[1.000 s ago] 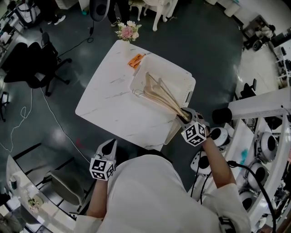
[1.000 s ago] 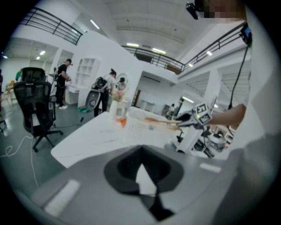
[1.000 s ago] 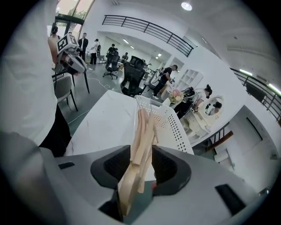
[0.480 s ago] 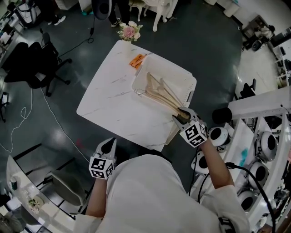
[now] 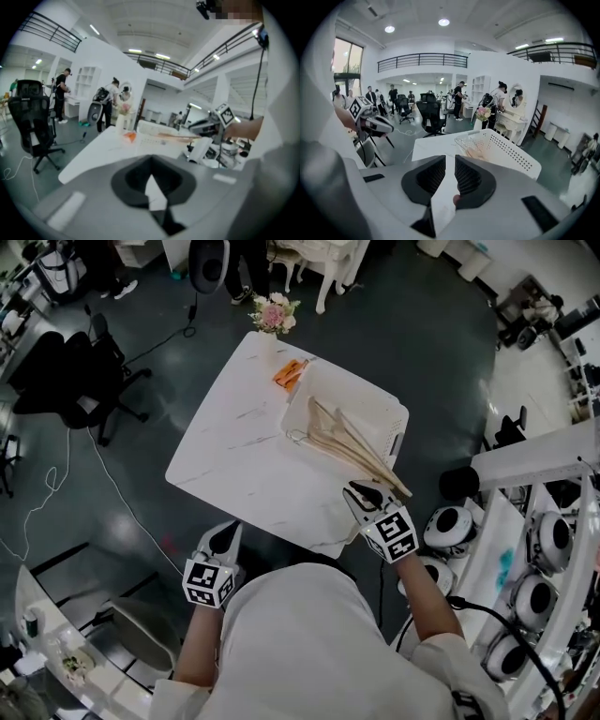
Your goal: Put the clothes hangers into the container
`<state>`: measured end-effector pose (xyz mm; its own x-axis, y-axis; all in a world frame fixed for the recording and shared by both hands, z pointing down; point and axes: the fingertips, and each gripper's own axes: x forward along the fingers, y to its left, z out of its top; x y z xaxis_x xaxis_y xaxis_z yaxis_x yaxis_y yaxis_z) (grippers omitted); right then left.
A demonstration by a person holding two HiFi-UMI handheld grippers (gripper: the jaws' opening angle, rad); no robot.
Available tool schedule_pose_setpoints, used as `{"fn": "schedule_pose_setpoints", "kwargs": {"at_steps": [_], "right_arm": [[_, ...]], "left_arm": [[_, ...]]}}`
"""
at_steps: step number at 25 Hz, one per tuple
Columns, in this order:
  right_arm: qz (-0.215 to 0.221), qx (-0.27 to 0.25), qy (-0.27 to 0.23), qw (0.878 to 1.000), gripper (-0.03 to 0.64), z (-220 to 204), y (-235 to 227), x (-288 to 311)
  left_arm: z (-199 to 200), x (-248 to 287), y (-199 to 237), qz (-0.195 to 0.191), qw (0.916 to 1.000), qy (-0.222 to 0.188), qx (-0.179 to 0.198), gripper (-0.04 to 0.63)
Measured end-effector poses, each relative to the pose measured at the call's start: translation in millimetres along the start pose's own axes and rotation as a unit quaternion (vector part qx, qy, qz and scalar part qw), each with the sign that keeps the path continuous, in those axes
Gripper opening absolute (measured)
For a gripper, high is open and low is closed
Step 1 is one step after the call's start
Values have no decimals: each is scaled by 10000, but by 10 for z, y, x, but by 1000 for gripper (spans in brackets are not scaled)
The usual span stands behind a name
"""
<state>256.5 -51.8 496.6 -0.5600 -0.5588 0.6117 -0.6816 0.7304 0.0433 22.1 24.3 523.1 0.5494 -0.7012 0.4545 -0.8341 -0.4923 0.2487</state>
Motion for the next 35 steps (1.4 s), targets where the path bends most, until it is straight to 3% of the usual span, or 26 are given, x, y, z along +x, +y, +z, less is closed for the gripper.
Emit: {"fn": "schedule_pose_setpoints", "kwargs": {"at_steps": [10,20,35], "right_arm": [[325,1483,-523,9870,23,70,400,17],[633,1938,-664,9767,17,108,590,104],[587,2051,-778,9739,2,168,541,138]], "left_arm": [[290,15,-46,-259,9993,-212,176,0],[413,63,-19,-295,9986,-343,259,1],[412,81,15,-271,9987,-341,250,1]]}}
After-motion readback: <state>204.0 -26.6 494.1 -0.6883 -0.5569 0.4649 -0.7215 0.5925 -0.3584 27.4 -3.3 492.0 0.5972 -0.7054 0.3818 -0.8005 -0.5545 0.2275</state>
